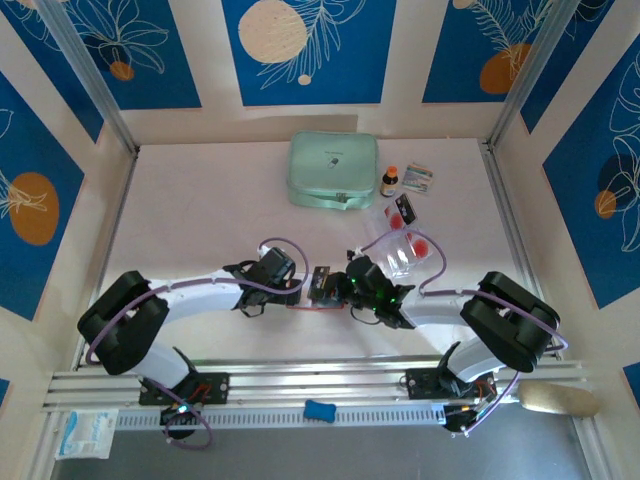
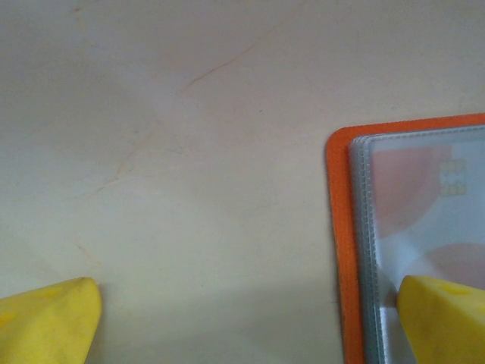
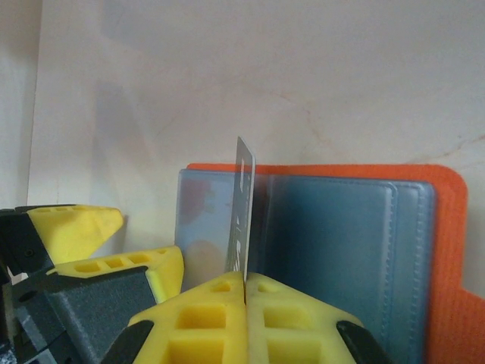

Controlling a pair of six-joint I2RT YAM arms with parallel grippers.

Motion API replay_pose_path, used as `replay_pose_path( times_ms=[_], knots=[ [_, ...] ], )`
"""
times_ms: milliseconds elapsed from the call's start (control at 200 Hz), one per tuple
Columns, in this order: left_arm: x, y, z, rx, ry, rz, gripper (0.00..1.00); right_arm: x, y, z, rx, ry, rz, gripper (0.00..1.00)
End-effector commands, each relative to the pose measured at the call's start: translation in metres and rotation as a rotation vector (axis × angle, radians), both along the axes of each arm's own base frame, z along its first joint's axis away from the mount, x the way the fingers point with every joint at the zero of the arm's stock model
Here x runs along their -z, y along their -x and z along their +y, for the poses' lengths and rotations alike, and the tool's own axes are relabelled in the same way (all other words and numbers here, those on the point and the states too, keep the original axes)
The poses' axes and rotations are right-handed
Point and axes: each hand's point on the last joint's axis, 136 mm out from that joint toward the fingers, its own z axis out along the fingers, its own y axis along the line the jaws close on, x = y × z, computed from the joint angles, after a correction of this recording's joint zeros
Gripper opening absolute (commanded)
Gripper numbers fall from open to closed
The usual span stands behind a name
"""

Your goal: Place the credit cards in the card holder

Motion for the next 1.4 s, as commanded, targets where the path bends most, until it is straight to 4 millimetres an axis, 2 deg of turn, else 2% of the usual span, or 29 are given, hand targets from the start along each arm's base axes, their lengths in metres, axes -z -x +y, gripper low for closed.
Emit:
replay_pose_path(
  times_ms=[0,370,890,1395],
  knots=[
    [0.008,0.008,0.017,-0.020,-0.053,0.025,1.00,0.009,0.007,-0.004,0.006,0.018,0.017,0.00],
    [0.009,0.008,0.018,-0.022,-0.055,0.027,1.00,0.019,0.018,-0.007,-0.006,0.042,0.059,0.00],
    [0.010,0.009,0.019,-0.022,-0.057,0.030,1.00,0.020,0.018,-0.004,-0.042,0.053,0.106,0.00],
    [0.011,0.010,0.019,-0.024,-0.056,0.030,1.00,0.033,0.019,0.000,-0.070,0.062,0.202,0.00]
  ],
)
